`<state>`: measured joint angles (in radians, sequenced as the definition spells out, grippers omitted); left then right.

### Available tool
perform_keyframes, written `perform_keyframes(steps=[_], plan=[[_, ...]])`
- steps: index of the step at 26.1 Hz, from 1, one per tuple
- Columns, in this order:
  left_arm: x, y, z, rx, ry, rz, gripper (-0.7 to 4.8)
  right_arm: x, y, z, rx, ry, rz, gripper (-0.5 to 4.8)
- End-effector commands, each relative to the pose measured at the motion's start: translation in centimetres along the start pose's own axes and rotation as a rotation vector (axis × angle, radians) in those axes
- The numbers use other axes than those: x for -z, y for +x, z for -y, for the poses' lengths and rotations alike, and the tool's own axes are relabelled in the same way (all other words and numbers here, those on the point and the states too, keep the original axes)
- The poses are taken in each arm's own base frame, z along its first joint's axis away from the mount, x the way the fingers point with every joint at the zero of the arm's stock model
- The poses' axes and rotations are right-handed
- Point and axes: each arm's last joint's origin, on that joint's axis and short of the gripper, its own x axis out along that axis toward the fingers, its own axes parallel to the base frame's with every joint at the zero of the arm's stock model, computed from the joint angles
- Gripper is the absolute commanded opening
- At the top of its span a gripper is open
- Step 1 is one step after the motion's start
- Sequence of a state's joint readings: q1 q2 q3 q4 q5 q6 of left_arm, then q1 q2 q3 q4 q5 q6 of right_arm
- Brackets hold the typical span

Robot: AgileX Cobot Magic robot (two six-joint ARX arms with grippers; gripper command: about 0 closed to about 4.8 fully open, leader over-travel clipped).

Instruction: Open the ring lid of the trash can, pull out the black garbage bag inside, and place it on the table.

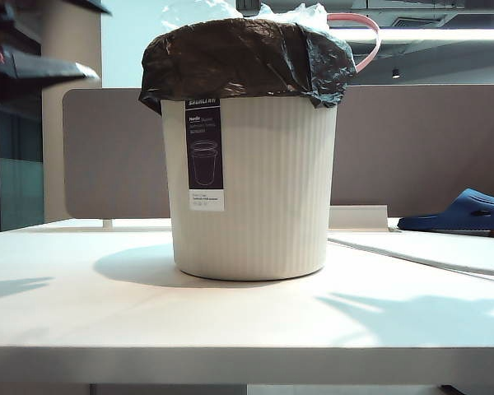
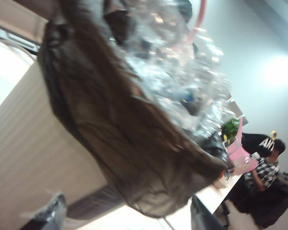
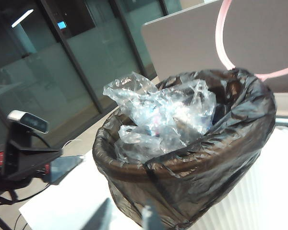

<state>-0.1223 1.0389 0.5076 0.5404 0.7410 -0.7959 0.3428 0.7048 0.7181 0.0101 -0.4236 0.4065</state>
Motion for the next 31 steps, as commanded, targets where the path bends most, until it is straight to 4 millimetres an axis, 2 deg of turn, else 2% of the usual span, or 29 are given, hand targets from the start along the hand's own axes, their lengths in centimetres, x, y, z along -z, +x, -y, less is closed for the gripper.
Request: perform_keyframes(steps=[1,12,21,31], plan=[[-0.4,0.8,-0.5,0.06,-0.012,0.017,3.33,-0.1,0.7,0.2,-0.032,0.023,-0.004,1.17],[0.1,3.5,-3.9,0.136,-0.15,0.057,3.42,0.5,3.2,1.6,-0.044,0.083,-0.037,1.17],[1.3,5.1,-3.2,0.184,-0.161,0.067,3.41,1.2,4.5,1.3,-0.065,0.106,-0.046,1.17],[1.3,5.1,-3.3,0.167,-0.168,0.085,3.35,1.8,5.1,1.1,-0.067,0.115,-0.069,1.17]])
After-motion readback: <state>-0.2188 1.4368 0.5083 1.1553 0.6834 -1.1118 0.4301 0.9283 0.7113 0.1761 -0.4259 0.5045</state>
